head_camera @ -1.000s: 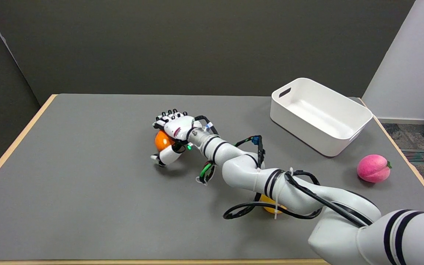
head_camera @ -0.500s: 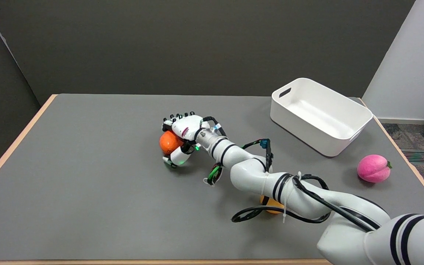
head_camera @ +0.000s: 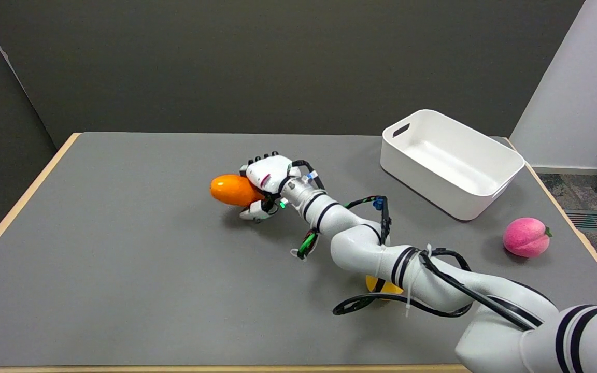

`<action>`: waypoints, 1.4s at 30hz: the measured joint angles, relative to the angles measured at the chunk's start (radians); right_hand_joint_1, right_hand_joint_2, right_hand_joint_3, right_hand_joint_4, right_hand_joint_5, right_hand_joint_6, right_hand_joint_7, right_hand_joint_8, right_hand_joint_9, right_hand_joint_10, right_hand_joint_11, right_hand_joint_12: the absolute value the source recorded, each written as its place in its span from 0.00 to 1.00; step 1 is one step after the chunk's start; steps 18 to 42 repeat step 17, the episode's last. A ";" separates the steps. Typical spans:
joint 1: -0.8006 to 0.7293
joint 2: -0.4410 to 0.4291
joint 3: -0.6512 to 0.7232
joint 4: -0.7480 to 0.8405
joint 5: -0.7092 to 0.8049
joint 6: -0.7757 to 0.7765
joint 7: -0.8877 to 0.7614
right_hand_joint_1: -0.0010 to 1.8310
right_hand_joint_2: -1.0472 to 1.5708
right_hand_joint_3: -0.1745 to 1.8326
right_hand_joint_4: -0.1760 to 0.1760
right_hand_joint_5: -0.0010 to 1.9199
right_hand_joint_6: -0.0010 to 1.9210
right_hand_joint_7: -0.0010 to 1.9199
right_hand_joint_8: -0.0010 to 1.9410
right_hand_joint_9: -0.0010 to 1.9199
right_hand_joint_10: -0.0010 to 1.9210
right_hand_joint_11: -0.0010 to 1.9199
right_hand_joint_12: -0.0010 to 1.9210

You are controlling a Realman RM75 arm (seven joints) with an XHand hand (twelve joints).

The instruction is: Pick up mango.

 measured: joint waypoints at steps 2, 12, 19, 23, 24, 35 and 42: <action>0.000 0.005 0.003 0.016 -0.001 0.009 -0.005 0.65 0.86 0.15 0.00 0.27 0.80 0.45 0.69 0.41 0.66 0.36 0.87; 0.005 0.031 0.017 0.081 -0.001 0.049 -0.033 0.65 0.86 0.14 0.00 0.28 0.79 0.45 0.70 0.42 0.66 0.37 0.87; 0.004 0.039 0.040 0.095 0.001 0.073 -0.041 0.65 0.86 0.14 0.00 0.28 0.79 0.46 0.70 0.42 0.66 0.38 0.87; 0.004 0.039 0.040 0.095 0.001 0.073 -0.041 0.65 0.86 0.14 0.00 0.28 0.79 0.46 0.70 0.42 0.66 0.38 0.87; 0.004 0.039 0.040 0.095 0.001 0.073 -0.041 0.65 0.86 0.14 0.00 0.28 0.79 0.46 0.70 0.42 0.66 0.38 0.87; 0.004 0.039 0.040 0.095 0.001 0.073 -0.041 0.65 0.86 0.14 0.00 0.28 0.79 0.46 0.70 0.42 0.66 0.38 0.87; 0.004 0.039 0.040 0.095 0.001 0.073 -0.041 0.65 0.86 0.14 0.00 0.28 0.79 0.46 0.70 0.42 0.66 0.38 0.87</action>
